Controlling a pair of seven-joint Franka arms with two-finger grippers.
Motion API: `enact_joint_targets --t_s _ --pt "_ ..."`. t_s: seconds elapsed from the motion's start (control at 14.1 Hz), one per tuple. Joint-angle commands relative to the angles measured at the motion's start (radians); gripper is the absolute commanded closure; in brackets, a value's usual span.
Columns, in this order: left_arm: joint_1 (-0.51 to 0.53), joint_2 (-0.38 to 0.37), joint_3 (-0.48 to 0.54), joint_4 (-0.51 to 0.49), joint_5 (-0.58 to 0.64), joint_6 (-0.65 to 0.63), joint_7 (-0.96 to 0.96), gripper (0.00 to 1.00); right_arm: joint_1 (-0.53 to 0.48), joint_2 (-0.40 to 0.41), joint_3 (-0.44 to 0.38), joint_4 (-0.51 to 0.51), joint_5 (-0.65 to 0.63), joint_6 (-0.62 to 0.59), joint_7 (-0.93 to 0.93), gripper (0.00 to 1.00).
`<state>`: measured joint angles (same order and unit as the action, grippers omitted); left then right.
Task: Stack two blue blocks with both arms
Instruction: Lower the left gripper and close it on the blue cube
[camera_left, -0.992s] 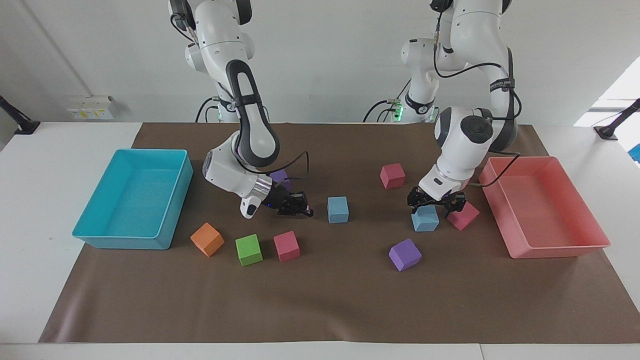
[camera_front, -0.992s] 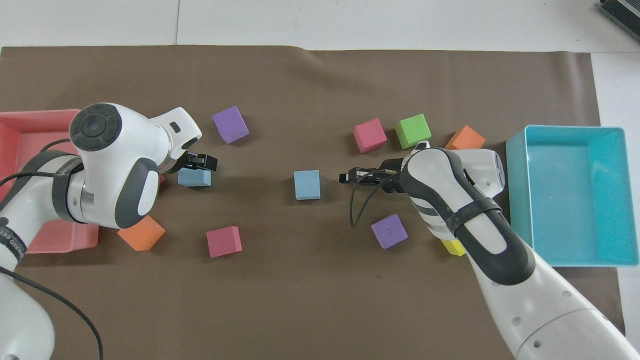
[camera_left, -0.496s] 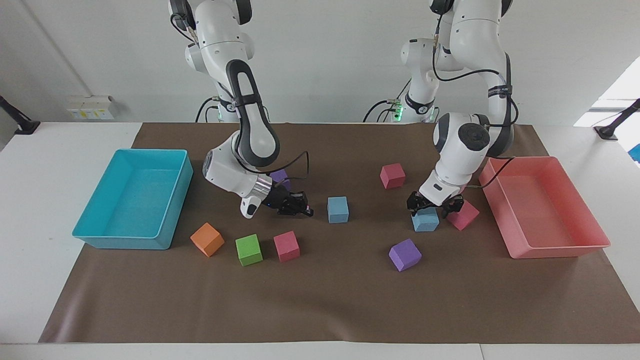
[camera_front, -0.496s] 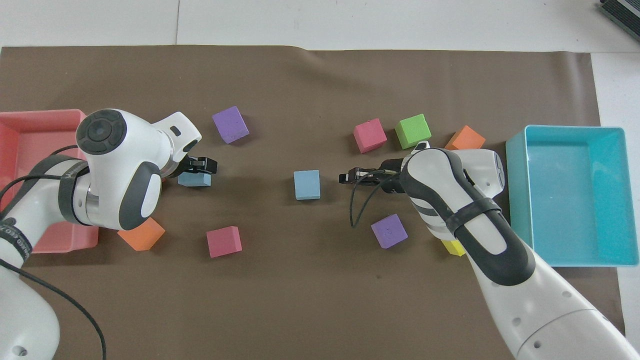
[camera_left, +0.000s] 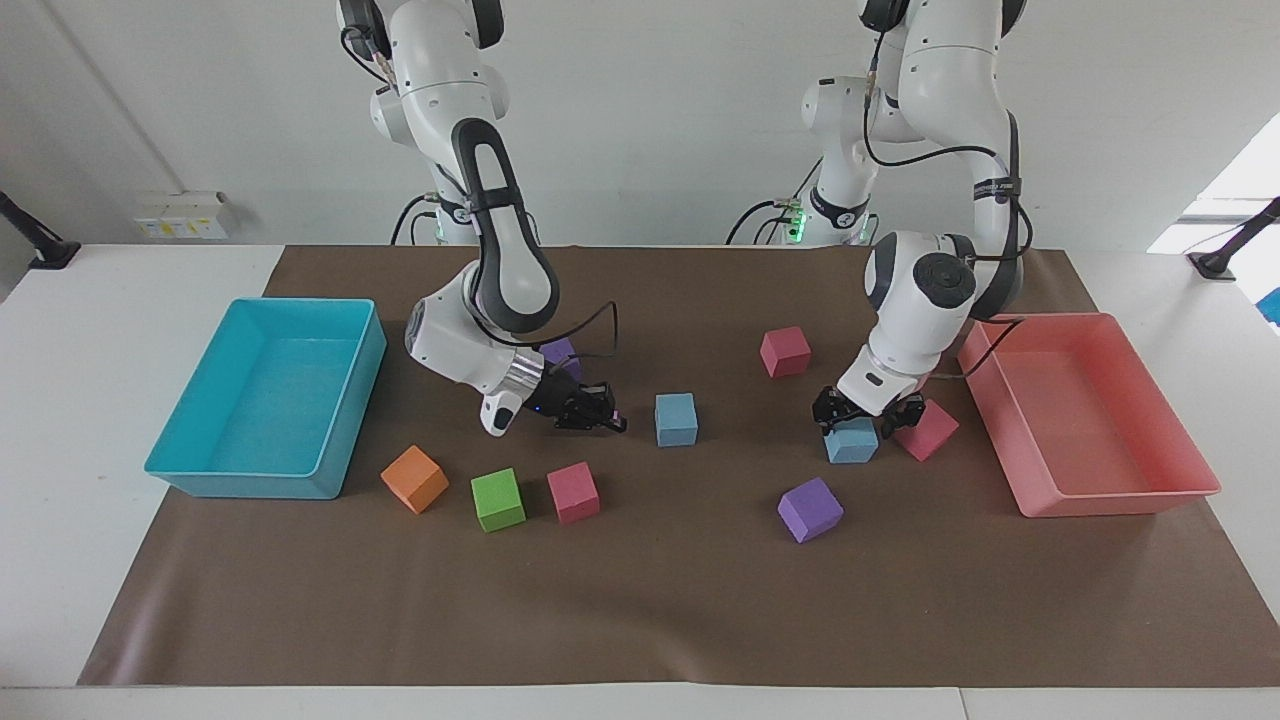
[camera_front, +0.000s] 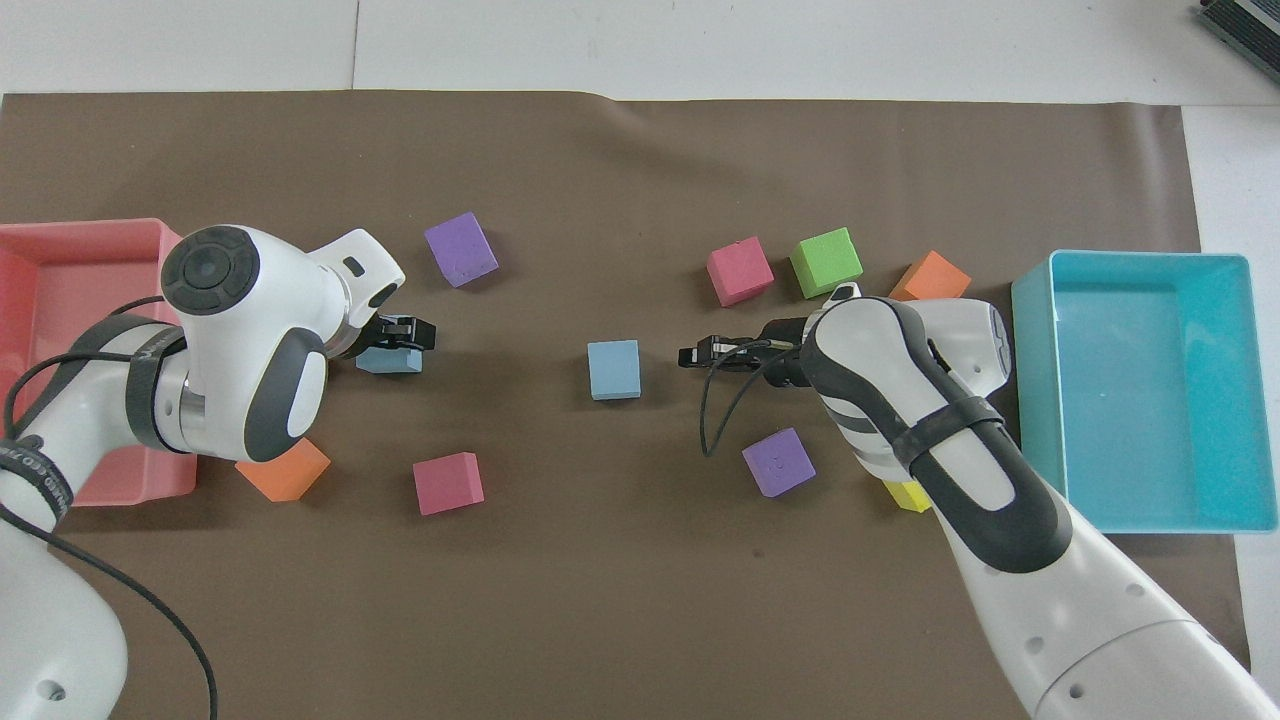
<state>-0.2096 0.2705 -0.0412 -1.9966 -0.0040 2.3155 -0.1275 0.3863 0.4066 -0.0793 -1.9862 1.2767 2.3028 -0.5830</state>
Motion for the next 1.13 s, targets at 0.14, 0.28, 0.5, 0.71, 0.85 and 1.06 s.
enact_joint_targets --t_s 0.14,0.28,0.5,0.71,0.85,1.06 --pt "-0.007 -0.008 0.006 -0.019 0.01 0.012 -0.037 0.31 0.0 -0.025 0.004 -0.029 0.035 0.026 -0.038 1.0" --pt "-0.013 -0.01 0.006 -0.019 0.01 0.007 -0.032 0.79 0.0 -0.025 0.004 -0.029 0.036 0.026 -0.038 1.0" --pt "-0.022 -0.013 0.007 -0.018 0.01 -0.011 -0.052 1.0 0.0 -0.025 0.004 -0.029 0.036 0.024 -0.038 1.0" --pt "-0.019 -0.043 0.007 -0.014 0.01 -0.022 -0.063 1.0 0.0 -0.025 0.004 -0.029 0.035 0.026 -0.038 1.0" --pt "-0.022 -0.066 0.009 -0.001 0.012 -0.062 -0.098 1.0 0.0 -0.025 0.006 -0.029 0.035 0.026 -0.038 1.0" --pt "-0.037 -0.103 0.006 0.03 0.012 -0.106 -0.132 1.0 0.002 -0.025 0.006 -0.029 0.035 0.026 -0.037 1.0"
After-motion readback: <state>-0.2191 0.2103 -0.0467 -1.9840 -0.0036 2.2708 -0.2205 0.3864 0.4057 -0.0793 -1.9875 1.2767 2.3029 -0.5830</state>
